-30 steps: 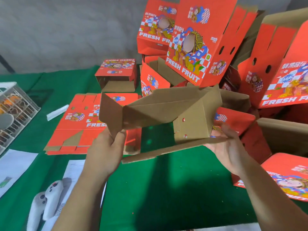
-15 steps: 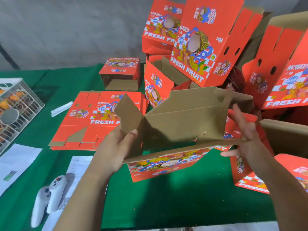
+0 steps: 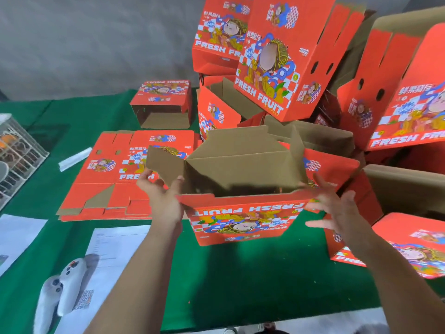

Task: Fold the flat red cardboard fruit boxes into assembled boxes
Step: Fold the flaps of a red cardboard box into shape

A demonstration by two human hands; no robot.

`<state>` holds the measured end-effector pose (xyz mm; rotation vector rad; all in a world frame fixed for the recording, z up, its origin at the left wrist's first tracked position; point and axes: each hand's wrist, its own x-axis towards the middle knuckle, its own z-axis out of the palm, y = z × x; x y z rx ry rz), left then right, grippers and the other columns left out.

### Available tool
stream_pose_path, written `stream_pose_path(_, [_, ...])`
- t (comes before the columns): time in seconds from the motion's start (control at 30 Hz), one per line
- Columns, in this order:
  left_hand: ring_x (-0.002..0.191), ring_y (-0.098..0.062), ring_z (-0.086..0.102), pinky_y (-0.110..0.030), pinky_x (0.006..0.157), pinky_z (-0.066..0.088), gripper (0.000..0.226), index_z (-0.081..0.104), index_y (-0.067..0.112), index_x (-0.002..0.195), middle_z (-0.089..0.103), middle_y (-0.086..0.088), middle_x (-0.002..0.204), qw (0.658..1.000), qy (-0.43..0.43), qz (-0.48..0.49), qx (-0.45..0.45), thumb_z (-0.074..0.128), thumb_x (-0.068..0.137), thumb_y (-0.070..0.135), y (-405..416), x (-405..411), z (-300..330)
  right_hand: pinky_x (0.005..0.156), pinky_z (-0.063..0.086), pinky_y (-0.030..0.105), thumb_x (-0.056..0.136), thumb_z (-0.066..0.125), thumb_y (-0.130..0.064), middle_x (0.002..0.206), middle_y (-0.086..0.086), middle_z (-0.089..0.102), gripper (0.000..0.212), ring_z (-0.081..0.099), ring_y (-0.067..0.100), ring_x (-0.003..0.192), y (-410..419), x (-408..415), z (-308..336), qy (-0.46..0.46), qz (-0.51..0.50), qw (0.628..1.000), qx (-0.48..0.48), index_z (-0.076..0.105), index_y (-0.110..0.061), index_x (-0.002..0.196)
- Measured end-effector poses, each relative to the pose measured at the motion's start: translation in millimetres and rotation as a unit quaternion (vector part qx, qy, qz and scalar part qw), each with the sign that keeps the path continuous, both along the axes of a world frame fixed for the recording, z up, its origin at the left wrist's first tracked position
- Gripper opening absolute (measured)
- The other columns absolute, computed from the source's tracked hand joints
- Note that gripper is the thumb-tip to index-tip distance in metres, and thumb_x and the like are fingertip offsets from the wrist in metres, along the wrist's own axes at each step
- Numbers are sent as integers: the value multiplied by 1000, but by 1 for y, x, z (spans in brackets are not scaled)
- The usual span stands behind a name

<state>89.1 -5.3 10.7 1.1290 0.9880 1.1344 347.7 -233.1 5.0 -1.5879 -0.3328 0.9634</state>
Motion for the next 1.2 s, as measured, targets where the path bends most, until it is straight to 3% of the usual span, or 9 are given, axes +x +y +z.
stream_pose_path(0.07, [111, -52, 62, -58, 85, 55, 59, 27, 25, 128, 59, -21, 131, 999, 1, 50, 7, 64, 93, -4, -2, 5, 0, 95, 56, 54, 101, 50, -57, 137, -16, 65, 35, 68, 19, 114, -2, -7, -5, -84, 15, 995, -47, 46, -45, 134])
stream_pose_path(0.17, [118, -50, 61, -60, 86, 52, 62, 30, 30, 127, 58, -23, 130, 997, -23, 69, 29, 61, 90, -9, -3, 6, 3, 77, 50, 33, 93, 36, -69, 101, -37, 63, 16, 62, -12, 92, 1, -18, -9, -357, 54, 928, -95, 49, -64, 100])
stream_pose_path(0.3, [122, -40, 59, -60, 101, 48, 59, 39, 27, 134, 56, -24, 137, 989, 25, 65, 132, 47, 89, -12, -3, 9, 5, 65, 30, 39, 96, 36, -66, 68, -7, 50, 42, 56, 32, 78, 22, -28, -3, -485, -69, 867, -97, 48, -32, 75])
stream_pose_path(0.47, [121, -47, 59, -54, 107, 45, 40, 59, 18, 135, 63, -24, 127, 965, 149, 18, 216, 39, 103, 5, -9, 8, -6, 66, 35, 41, 89, 41, -74, 78, 5, 55, 54, 56, 36, 78, 30, -29, -8, -466, -92, 873, -110, 43, -21, 78])
stream_pose_path(0.53, [131, -32, 54, -36, 110, 42, 48, 56, 11, 145, 58, -18, 140, 931, 219, 1, 291, 42, 99, 8, -10, 4, -4, 81, 45, 42, 93, 54, -63, 114, 6, 66, 49, 64, 30, 106, 35, -25, -12, -451, -86, 885, -75, 53, -20, 116])
stream_pose_path(0.6, [122, -32, 54, -34, 102, 40, 48, 59, 8, 142, 59, -14, 136, 877, 297, -27, 377, 49, 96, 8, -7, 1, 0, 109, 40, 40, 96, 70, -32, 158, 7, 42, 80, 46, 20, 140, 39, -22, -10, -439, -65, 896, -22, 21, -26, 159])
stream_pose_path(0.77, [115, -33, 54, -45, 97, 40, 16, 66, 13, 92, 57, -16, 149, 799, 383, -82, 456, 50, 90, 15, -8, 2, 7, 123, 20, 29, 89, 72, 1, 164, 18, 25, 104, 23, 23, 151, 48, -15, -5, -556, -7, 831, -14, 3, -10, 166])
stream_pose_path(1.0, [128, -26, 47, -37, 107, 33, 44, 58, 9, 134, 58, -4, 139, 800, 370, -174, 440, 63, 93, 23, -1, 3, 4, 86, 42, 15, 97, 59, 2, 154, -29, 38, 113, 51, -3, 124, 44, -23, -6, -535, 12, 844, 30, -24, -50, 156])
stream_pose_path(1.2, [129, -20, 23, -37, 111, 18, 92, 24, 42, 162, 35, 12, 137, 702, 552, -275, 355, 14, 83, 88, 10, 16, 8, 118, 33, 43, 97, 70, -10, 154, 8, 53, 51, 47, 39, 138, 39, -24, -15, -631, 69, 773, -6, 58, -13, 147])
